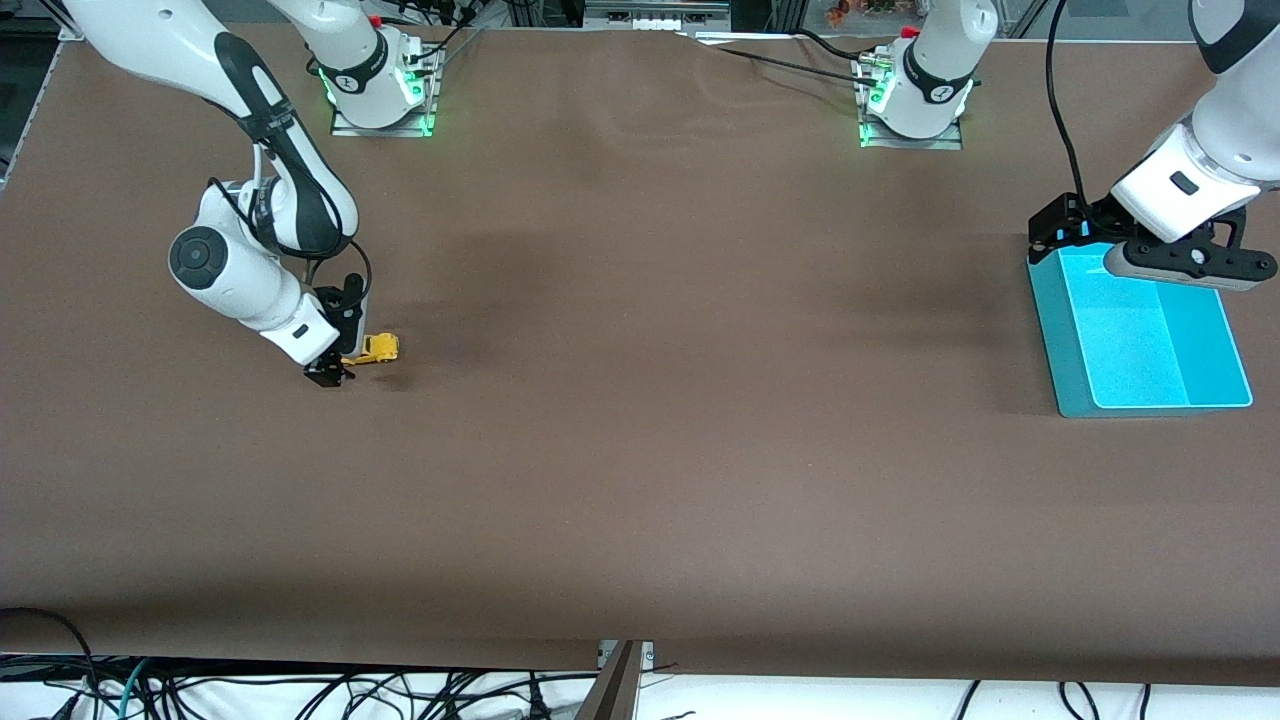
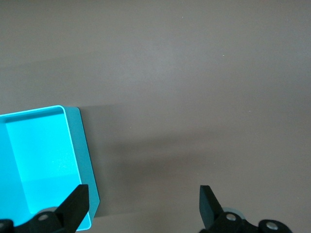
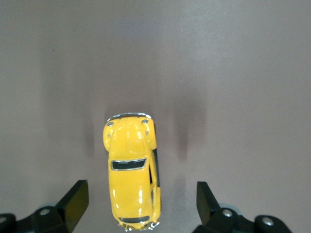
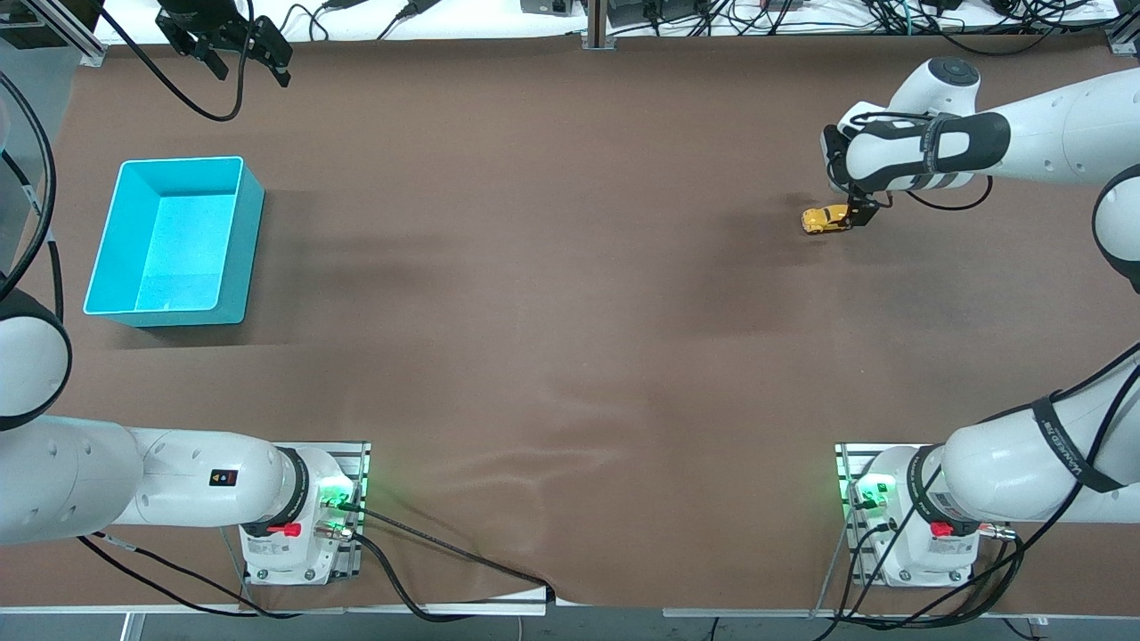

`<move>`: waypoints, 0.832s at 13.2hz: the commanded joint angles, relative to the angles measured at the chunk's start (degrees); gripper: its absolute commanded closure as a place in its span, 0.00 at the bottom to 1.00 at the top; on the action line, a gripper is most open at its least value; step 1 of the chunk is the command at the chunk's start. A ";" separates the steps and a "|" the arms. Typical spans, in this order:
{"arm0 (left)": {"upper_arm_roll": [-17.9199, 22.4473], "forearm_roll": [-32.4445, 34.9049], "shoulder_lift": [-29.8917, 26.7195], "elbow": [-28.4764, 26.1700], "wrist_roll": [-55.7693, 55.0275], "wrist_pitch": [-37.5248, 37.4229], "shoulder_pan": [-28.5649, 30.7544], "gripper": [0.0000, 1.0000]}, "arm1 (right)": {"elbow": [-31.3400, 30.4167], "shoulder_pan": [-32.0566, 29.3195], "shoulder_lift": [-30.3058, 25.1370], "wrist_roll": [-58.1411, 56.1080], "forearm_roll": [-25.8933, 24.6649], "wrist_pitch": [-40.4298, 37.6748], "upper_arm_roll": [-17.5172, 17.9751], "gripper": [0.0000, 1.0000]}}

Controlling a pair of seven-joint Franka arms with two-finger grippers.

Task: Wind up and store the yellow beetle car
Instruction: 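Lower the right gripper and close it on the yellow car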

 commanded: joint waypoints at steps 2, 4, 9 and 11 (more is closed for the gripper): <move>0.05 -0.38 -0.02 0.89 -0.18 -0.81 -0.09 0.00 | -2.55 -1.12 -1.01 -1.21 -0.08 2.64 0.48 0.20; 0.05 -0.38 -0.02 0.89 -0.18 -0.90 -0.09 0.00 | -2.90 -1.12 -1.01 -1.39 -0.08 2.72 0.48 0.46; 0.05 -0.38 0.07 0.89 -0.09 -0.90 0.00 0.00 | -3.16 -1.12 -0.83 -1.74 -0.08 2.72 0.48 0.74; 0.13 -0.38 0.50 0.89 -0.09 -0.46 0.09 0.00 | -3.16 -1.12 -0.48 -2.52 -0.08 2.81 0.48 0.75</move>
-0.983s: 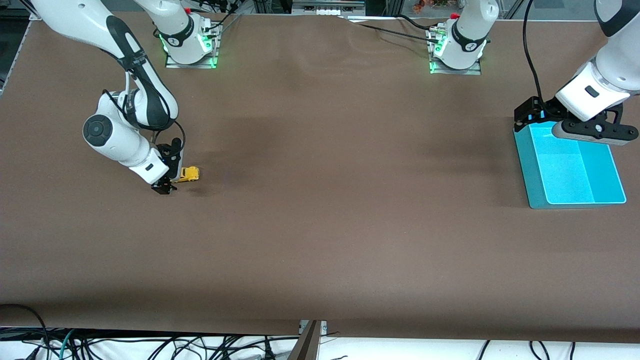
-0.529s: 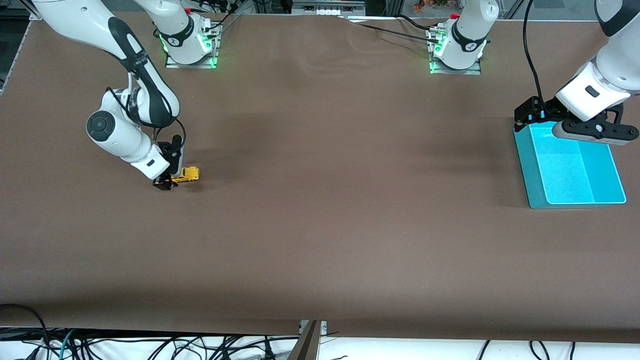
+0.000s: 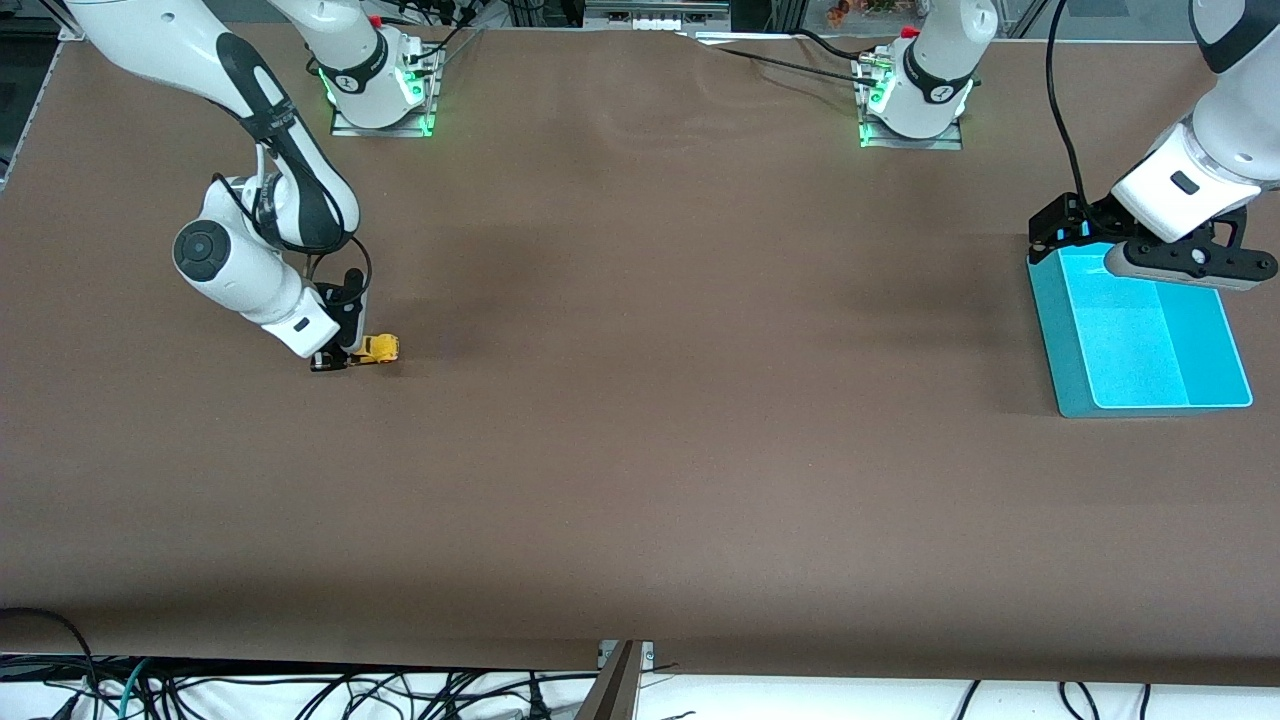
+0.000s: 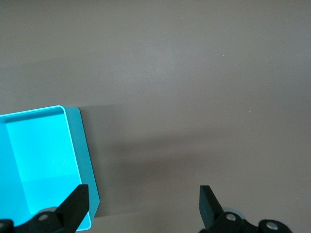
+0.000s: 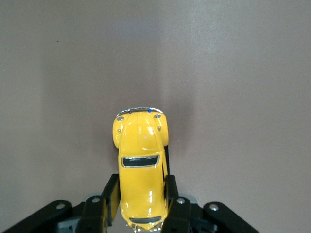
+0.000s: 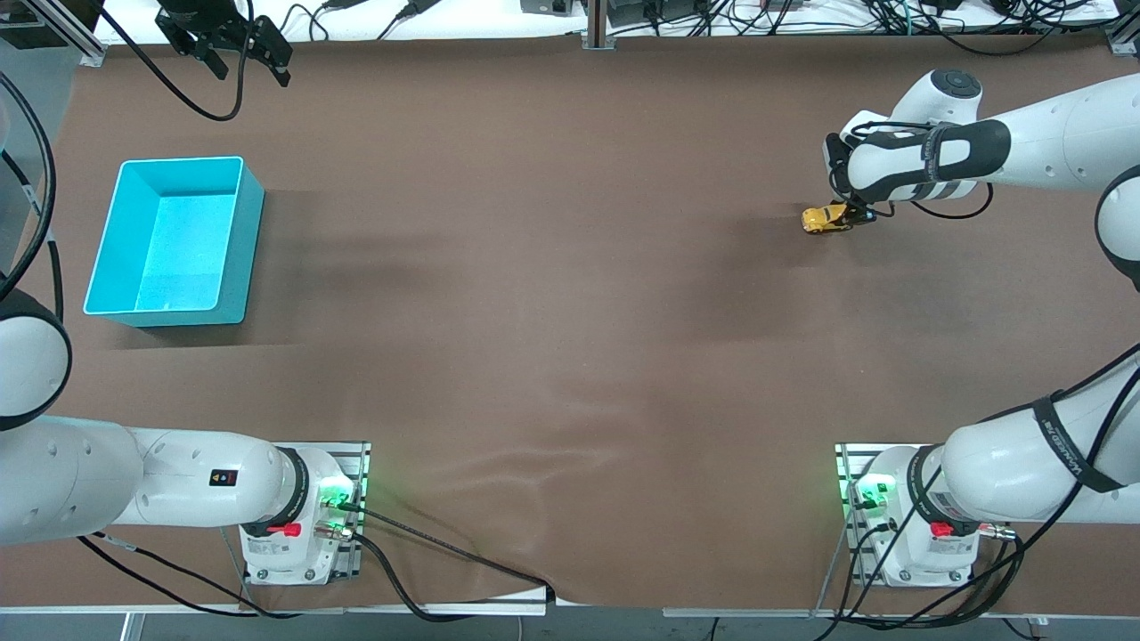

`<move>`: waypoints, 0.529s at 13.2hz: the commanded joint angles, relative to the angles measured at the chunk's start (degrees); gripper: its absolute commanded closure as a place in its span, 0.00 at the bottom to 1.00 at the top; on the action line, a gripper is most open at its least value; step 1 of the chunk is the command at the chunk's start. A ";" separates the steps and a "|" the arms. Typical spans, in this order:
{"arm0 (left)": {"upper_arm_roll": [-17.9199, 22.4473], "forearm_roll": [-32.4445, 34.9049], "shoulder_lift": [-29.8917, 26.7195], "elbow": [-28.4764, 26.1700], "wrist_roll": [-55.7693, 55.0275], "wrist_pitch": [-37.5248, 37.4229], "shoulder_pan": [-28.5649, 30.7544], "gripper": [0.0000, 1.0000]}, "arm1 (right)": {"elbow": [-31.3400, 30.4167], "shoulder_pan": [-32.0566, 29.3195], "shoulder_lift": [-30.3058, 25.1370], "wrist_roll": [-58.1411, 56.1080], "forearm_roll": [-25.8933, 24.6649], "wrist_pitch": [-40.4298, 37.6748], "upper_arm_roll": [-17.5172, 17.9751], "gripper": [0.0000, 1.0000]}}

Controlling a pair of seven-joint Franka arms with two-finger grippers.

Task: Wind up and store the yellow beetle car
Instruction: 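Lower the right gripper and close it on the yellow car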

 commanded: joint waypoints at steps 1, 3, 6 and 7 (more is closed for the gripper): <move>0.10 -0.38 0.58 0.94 -0.09 -0.55 0.08 0.00 | -1.57 -0.95 -0.21 -2.13 -0.08 1.11 0.48 0.76; 0.01 -0.38 0.32 1.03 -0.09 -1.07 0.08 0.00 | -1.48 -1.48 0.40 -2.92 -0.08 1.20 0.48 0.77; 0.10 -0.38 0.58 1.03 -0.09 -0.99 0.16 0.00 | -1.05 -2.97 2.07 -4.76 -0.08 2.33 0.48 0.78; 0.10 -0.38 0.49 1.03 -0.09 -1.07 0.17 0.00 | -1.04 -3.67 2.16 -4.68 -0.08 2.34 0.39 0.81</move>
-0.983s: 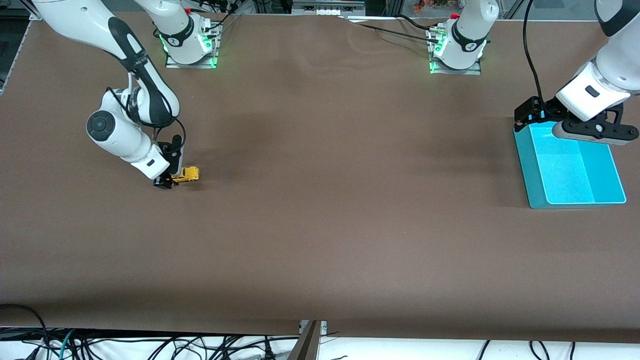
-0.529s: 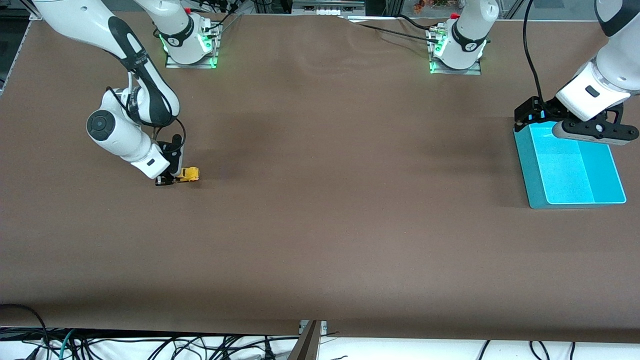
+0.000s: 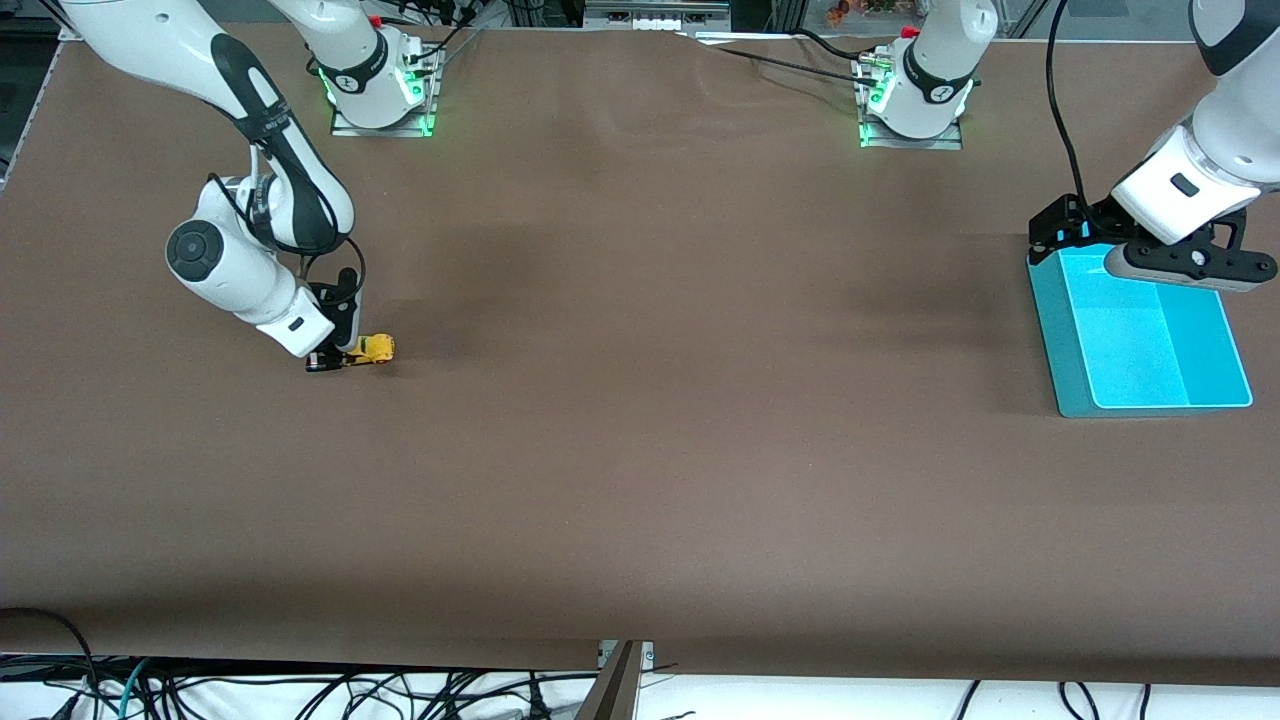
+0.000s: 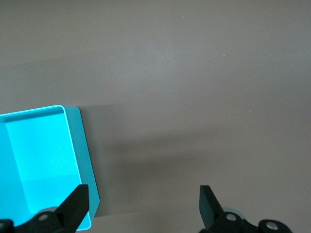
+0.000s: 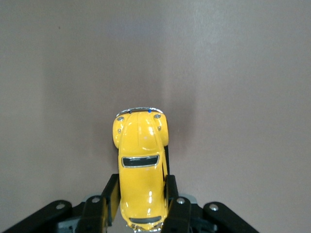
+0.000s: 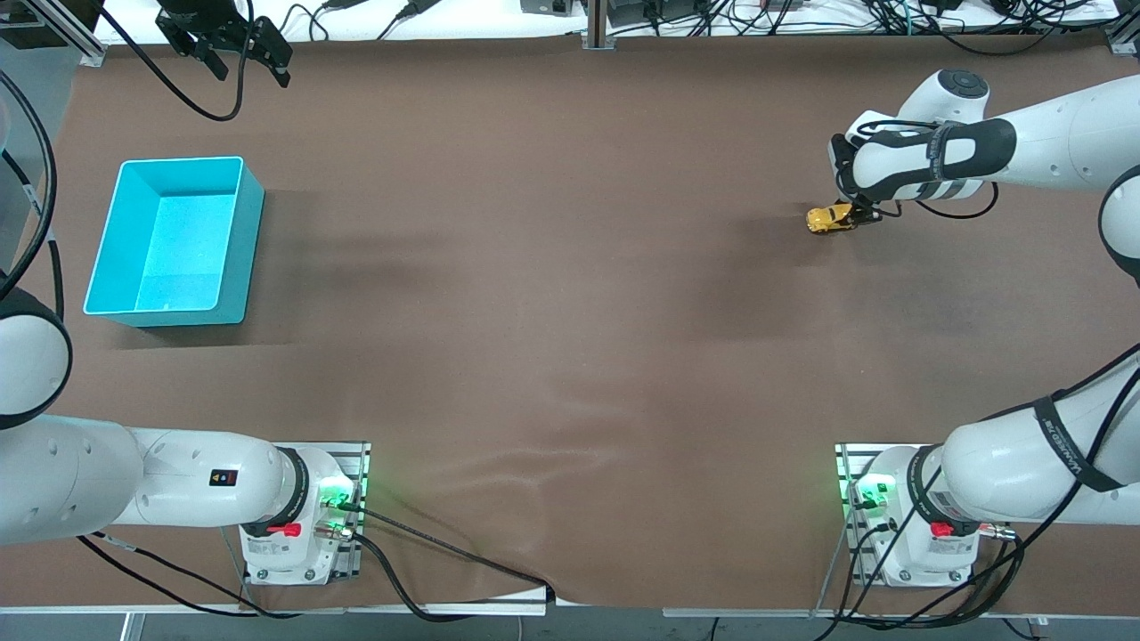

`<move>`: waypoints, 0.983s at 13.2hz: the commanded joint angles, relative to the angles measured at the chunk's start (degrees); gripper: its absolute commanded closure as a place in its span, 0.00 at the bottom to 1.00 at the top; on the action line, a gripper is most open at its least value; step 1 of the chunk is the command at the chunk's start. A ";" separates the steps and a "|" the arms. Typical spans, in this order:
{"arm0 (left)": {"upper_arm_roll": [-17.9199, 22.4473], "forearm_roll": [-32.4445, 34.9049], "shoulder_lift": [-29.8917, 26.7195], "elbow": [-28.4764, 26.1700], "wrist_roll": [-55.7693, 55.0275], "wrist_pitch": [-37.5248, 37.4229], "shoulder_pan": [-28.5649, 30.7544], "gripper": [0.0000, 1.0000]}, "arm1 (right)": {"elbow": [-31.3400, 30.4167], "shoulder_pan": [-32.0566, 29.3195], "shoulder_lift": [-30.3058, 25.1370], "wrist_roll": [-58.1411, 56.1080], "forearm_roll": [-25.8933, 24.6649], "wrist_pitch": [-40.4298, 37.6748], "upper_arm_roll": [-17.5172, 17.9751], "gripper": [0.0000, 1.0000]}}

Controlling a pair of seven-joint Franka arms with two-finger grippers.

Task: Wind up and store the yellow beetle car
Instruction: 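Lower the right gripper and close it on the yellow car, then drag the car backward along the table with the right gripper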

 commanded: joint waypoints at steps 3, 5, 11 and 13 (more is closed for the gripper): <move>0.06 -0.38 0.32 0.94 -0.18 -1.05 0.13 0.00 | -0.76 -3.70 2.06 -1.94 0.09 1.92 0.38 0.82; 0.06 -0.38 0.58 1.20 -0.18 -0.71 0.13 0.00 | -0.75 -4.67 2.23 -2.73 0.09 1.91 0.29 0.82; 0.06 -0.47 1.55 2.96 -0.18 -0.88 0.05 0.00 | -0.40 -7.75 2.76 -10.90 0.26 2.00 -0.41 0.82; 0.06 -0.38 1.72 4.10 0.08 -1.14 0.05 0.00 | -0.23 -9.32 2.85 -12.57 0.26 2.00 -0.41 0.82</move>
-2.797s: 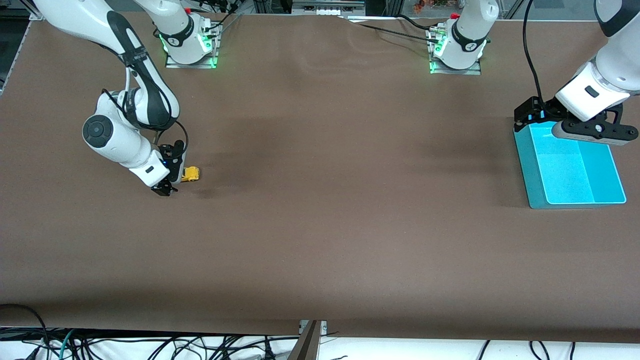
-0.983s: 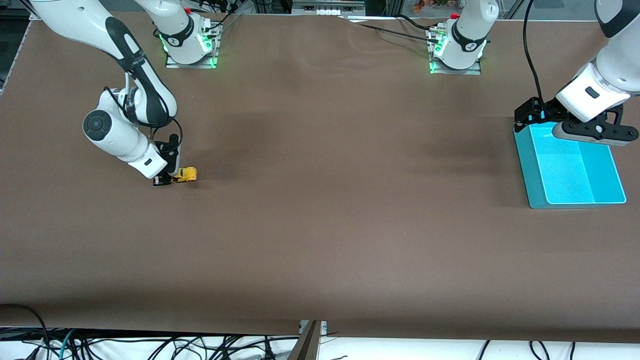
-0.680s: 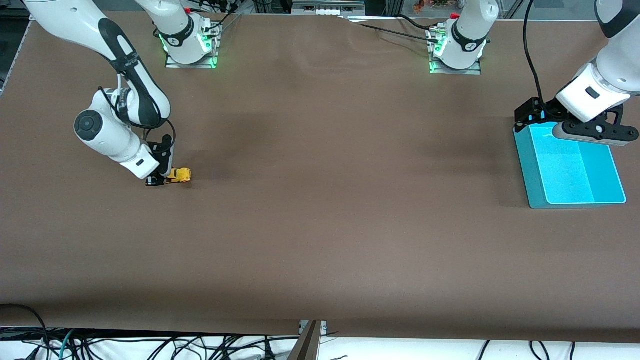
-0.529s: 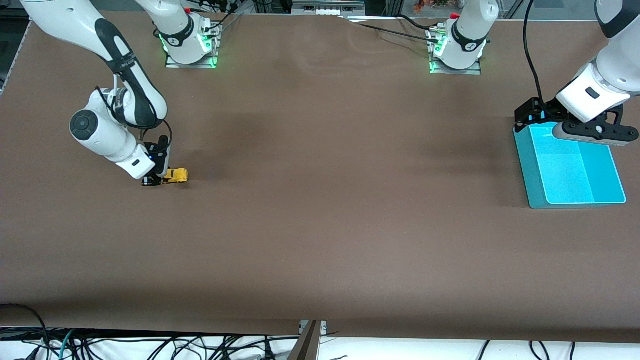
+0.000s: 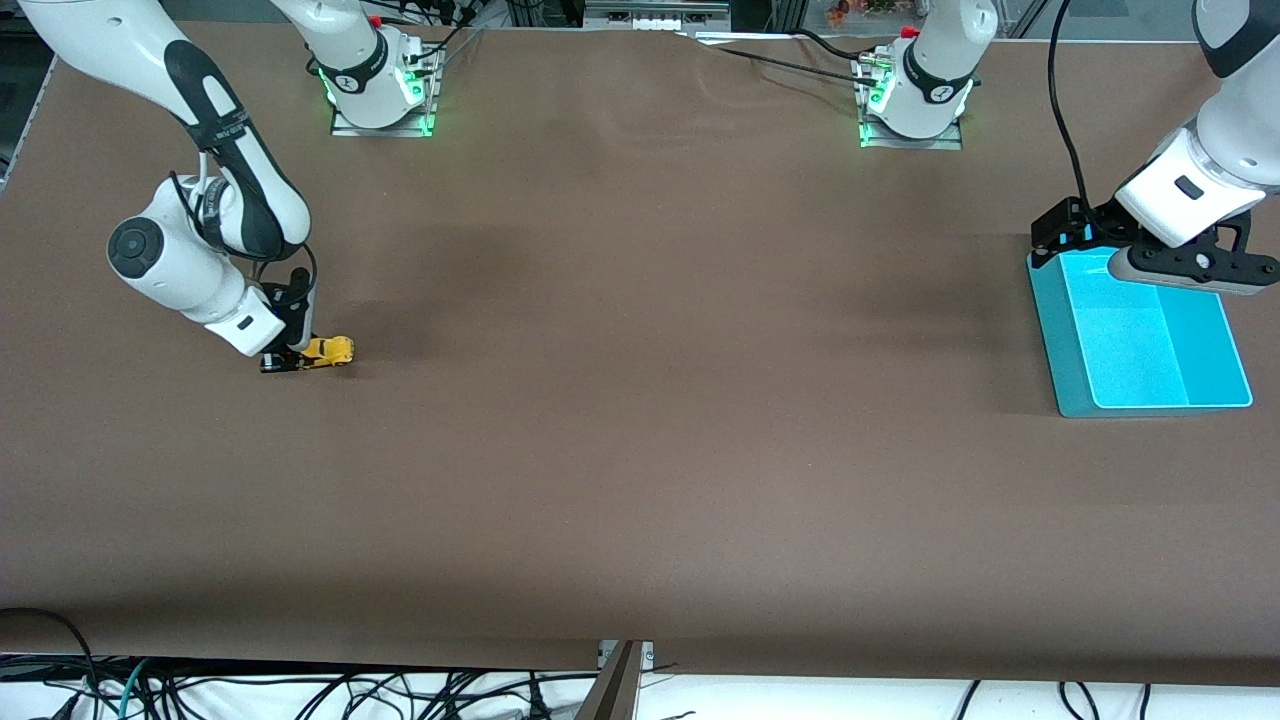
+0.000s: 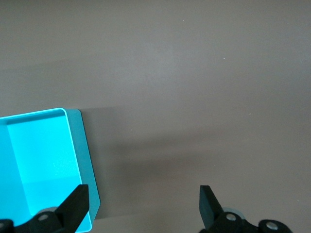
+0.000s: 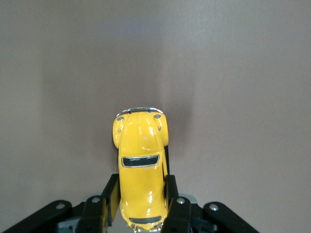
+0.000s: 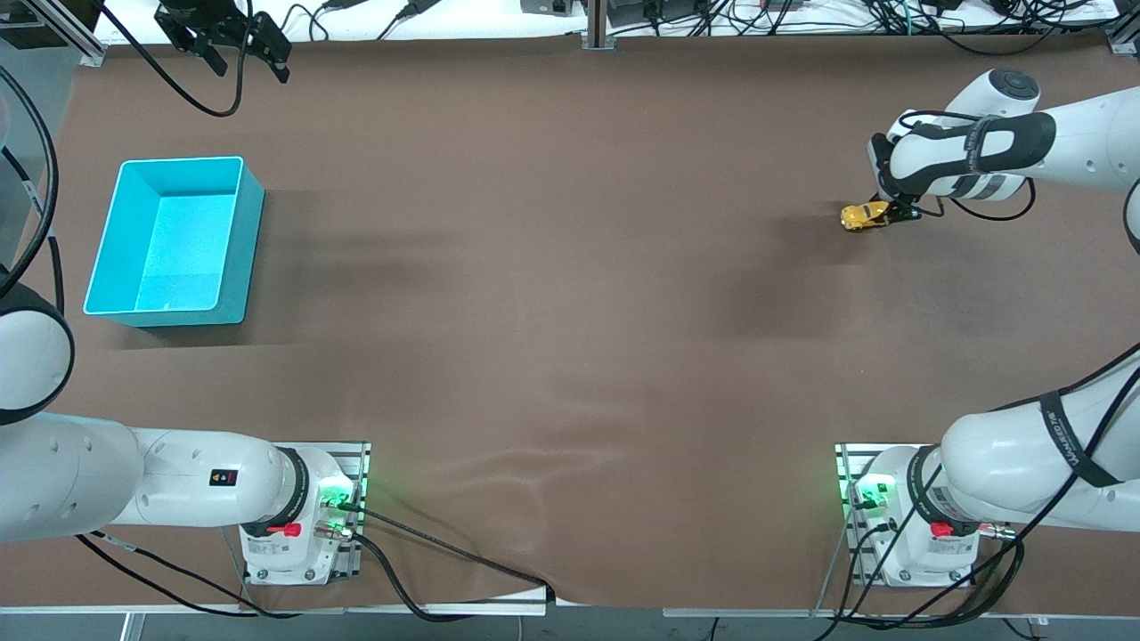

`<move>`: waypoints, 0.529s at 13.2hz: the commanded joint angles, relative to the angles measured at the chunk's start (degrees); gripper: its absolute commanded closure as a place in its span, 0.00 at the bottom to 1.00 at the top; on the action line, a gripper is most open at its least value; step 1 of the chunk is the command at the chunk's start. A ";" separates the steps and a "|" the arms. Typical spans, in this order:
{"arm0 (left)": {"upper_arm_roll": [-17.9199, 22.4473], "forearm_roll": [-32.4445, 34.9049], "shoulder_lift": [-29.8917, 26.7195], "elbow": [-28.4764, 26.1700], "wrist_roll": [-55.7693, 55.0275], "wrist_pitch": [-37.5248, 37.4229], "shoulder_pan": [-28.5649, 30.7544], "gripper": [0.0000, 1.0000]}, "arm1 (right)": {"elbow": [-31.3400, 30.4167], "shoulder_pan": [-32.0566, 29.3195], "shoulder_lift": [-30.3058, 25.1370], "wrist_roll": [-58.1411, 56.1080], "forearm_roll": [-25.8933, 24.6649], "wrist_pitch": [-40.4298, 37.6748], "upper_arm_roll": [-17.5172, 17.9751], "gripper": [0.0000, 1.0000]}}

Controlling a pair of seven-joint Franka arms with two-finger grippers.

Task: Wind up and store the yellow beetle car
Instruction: 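Drag the car backward along the table with the right gripper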

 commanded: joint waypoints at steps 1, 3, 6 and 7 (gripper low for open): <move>0.05 -0.46 1.14 2.93 -0.09 -1.67 -0.03 0.00 | -0.22 -2.93 2.84 -4.31 0.19 0.94 -0.10 0.82; 0.05 -0.47 1.22 2.93 -0.27 -2.03 -0.03 0.00 | 0.04 -4.52 3.72 -7.38 0.28 0.94 -1.50 0.82; 0.05 -0.38 1.22 2.93 -0.35 -2.12 -0.11 0.00 | 1.01 -7.33 4.69 -10.12 0.28 0.94 -2.12 0.82; 0.05 -0.46 1.22 2.93 -0.27 -2.20 -0.11 0.00 | 1.10 -7.60 4.69 -10.73 0.28 0.94 -2.91 0.82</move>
